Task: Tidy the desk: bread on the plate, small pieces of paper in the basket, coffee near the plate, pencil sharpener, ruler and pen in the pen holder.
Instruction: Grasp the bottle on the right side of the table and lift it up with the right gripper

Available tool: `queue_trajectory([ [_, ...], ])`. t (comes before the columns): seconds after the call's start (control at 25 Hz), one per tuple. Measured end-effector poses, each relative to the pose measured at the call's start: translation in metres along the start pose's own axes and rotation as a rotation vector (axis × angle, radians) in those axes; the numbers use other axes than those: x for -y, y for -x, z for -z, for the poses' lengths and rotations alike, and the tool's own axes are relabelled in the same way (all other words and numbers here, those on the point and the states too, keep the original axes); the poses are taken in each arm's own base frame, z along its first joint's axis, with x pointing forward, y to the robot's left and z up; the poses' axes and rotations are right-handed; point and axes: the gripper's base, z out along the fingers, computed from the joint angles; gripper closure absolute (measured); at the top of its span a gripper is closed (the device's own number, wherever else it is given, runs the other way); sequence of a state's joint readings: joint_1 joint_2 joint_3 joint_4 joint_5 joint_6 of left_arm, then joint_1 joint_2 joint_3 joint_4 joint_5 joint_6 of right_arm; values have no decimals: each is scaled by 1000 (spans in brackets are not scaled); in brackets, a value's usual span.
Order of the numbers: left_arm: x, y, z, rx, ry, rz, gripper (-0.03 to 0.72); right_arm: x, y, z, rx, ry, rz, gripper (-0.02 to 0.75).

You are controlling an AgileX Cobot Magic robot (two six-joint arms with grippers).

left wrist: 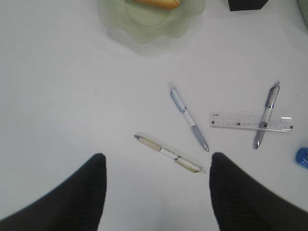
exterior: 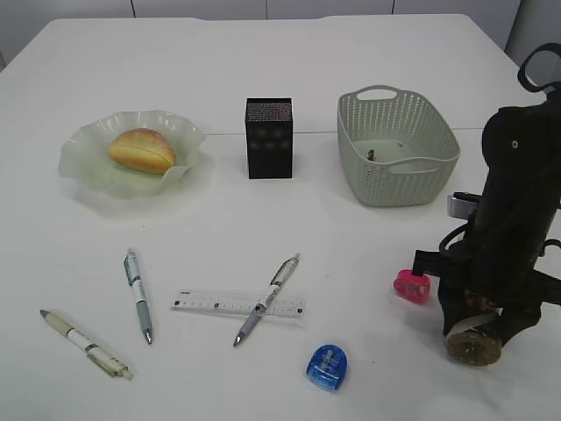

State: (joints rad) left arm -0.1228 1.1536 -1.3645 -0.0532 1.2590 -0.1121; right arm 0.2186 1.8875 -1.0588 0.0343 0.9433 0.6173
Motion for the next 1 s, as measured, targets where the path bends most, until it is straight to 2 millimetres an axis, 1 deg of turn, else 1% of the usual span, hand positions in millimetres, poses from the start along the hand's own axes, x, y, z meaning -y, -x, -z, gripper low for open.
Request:
queue_trajectory([
  [0.12, 0, 0, 0, 0, 0, 0, 202, 0, 0, 0, -1, -1, 2, 332],
  [0.6, 0, 0, 0, 0, 0, 0, 202, 6, 1, 0, 7, -64, 138, 333],
  [1.0, 0, 0, 0, 0, 0, 0, 202, 6, 1, 0, -4, -71, 232, 333],
])
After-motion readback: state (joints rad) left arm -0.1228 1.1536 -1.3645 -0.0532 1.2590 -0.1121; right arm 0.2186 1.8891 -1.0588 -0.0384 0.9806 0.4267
